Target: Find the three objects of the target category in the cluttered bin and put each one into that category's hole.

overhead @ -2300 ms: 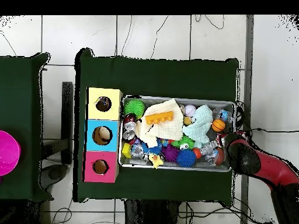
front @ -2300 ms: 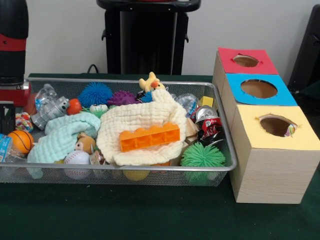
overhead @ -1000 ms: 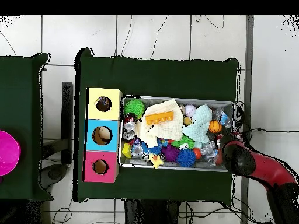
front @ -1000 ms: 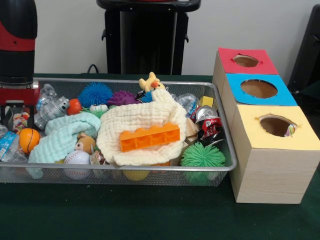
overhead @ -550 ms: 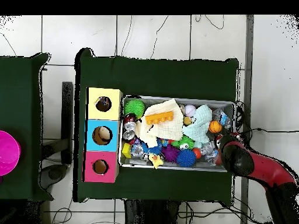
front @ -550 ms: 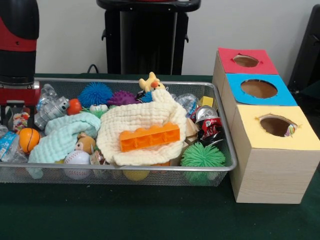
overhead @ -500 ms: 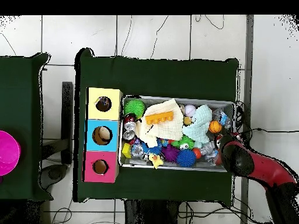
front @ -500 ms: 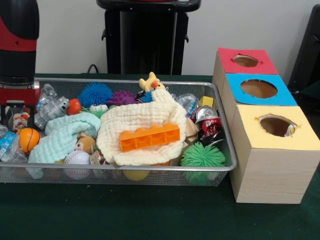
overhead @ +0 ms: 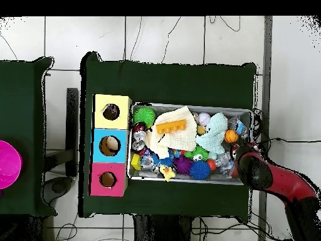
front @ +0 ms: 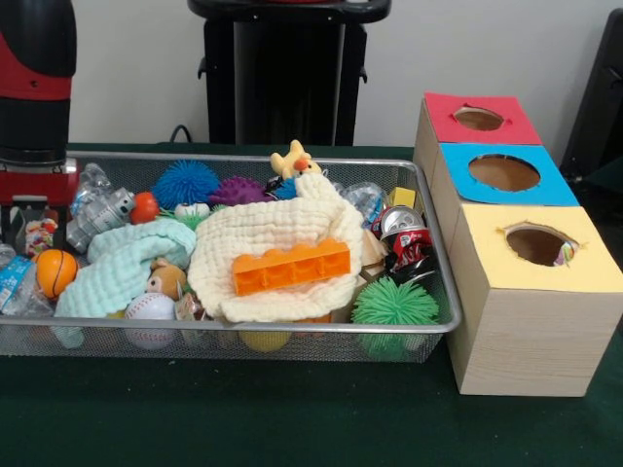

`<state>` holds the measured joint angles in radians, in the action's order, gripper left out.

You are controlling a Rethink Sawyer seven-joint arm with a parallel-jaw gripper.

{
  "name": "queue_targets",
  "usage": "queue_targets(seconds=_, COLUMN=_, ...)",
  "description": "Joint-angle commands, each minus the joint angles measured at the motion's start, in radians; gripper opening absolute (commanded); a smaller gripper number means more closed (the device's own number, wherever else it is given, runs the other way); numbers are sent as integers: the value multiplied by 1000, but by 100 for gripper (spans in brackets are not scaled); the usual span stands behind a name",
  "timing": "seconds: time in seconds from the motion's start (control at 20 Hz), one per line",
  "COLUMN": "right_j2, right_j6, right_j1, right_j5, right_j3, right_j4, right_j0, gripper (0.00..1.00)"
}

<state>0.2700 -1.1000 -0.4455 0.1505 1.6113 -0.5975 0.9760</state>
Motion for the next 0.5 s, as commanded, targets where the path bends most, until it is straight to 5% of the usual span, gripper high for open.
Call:
queue_targets(seconds=0.05, right_j2=-32, right_j6=-178, right_j1=244, right_j5=68, right_j3=123, right_j4=24, right_j0=-10, gripper=100)
queue_targets(seconds=0.5, right_j2=-79, right_j6=-208, right_j1=245, right_j5=-20, right_j3=142, right_j4=57, right_j0=-45, gripper=100)
